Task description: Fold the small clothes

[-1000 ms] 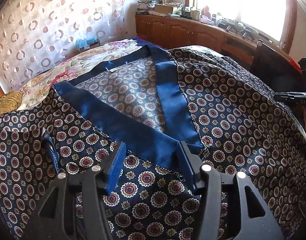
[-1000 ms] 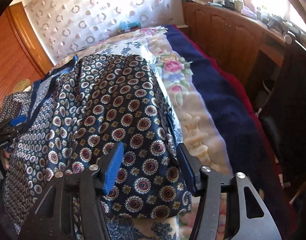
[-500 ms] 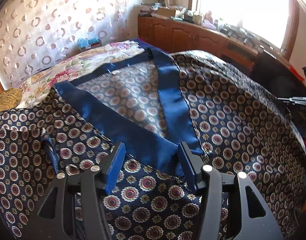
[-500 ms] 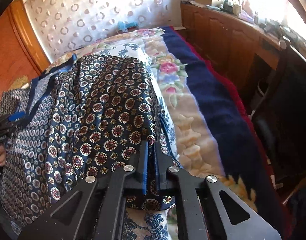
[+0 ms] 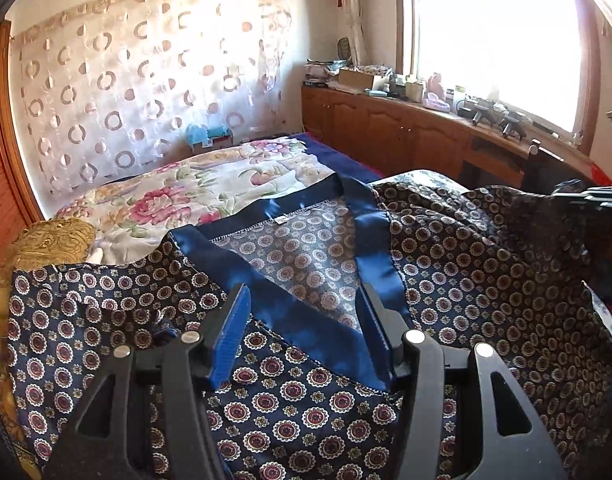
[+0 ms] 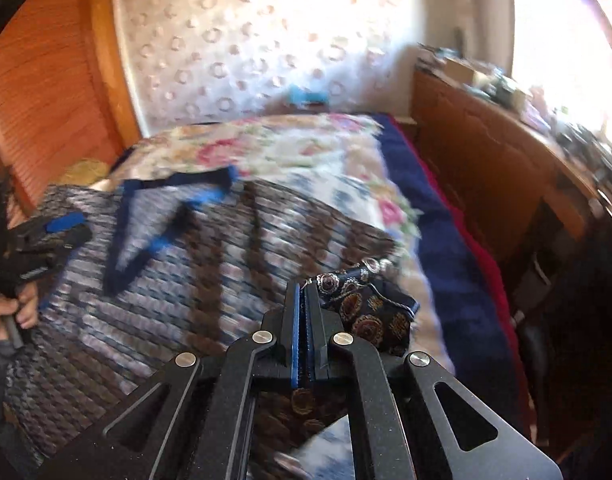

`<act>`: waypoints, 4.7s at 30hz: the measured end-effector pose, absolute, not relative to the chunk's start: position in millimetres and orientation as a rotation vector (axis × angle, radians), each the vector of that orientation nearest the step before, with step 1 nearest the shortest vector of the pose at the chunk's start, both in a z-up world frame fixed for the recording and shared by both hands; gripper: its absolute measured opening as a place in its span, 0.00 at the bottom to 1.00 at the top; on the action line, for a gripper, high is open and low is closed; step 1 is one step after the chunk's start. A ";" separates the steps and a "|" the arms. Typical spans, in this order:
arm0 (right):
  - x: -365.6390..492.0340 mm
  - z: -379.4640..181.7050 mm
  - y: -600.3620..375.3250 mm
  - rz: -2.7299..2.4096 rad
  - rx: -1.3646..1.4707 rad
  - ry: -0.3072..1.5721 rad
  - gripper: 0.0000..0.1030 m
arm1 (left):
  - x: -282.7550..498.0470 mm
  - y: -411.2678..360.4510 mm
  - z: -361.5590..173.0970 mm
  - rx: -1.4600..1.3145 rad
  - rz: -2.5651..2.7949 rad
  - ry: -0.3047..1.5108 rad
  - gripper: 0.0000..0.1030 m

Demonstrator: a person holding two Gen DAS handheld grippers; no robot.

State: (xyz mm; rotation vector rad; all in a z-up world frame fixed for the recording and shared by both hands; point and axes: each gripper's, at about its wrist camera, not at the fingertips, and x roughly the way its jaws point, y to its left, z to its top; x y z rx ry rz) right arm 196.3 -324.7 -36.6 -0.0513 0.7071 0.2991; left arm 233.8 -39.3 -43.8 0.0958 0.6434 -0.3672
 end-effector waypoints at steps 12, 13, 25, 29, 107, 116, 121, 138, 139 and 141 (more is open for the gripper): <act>207.4 -68.6 -266.8 0.417 -0.082 0.790 0.30 | 228.9 -24.4 -45.4 0.063 -0.371 0.651 0.53; 207.0 -67.2 -269.7 0.409 -0.077 0.785 0.40 | 228.3 -24.2 -46.2 0.070 -0.365 0.652 0.53; 202.9 -56.0 -346.2 0.191 0.014 0.751 0.41 | 218.2 -32.8 -46.8 0.080 -0.396 0.651 0.53; 203.7 -55.3 -359.7 0.155 0.047 0.747 0.43 | 217.1 -34.9 -47.8 0.088 -0.399 0.655 0.53; 302.4 -117.4 -332.5 0.255 -0.126 0.836 0.75 | 238.9 105.2 -31.9 -0.019 -0.035 0.748 0.53; 303.0 -118.0 -332.4 0.256 -0.127 0.836 0.77 | 250.7 117.8 -34.8 0.011 0.008 0.774 0.42; 302.8 -118.3 -332.4 0.256 -0.127 0.836 0.77 | 259.6 121.0 -41.6 0.019 0.009 0.816 0.29; 302.3 -118.9 -331.8 0.255 -0.128 0.835 0.78 | 262.0 105.7 -31.0 0.080 -0.015 0.785 0.00; 302.2 -119.0 -331.8 0.256 -0.128 0.835 0.78 | 258.5 104.1 -26.9 0.075 -0.023 0.767 0.00; 301.8 -119.0 -331.8 0.256 -0.127 0.835 0.79 | 251.0 101.4 -19.4 0.056 -0.038 0.733 0.00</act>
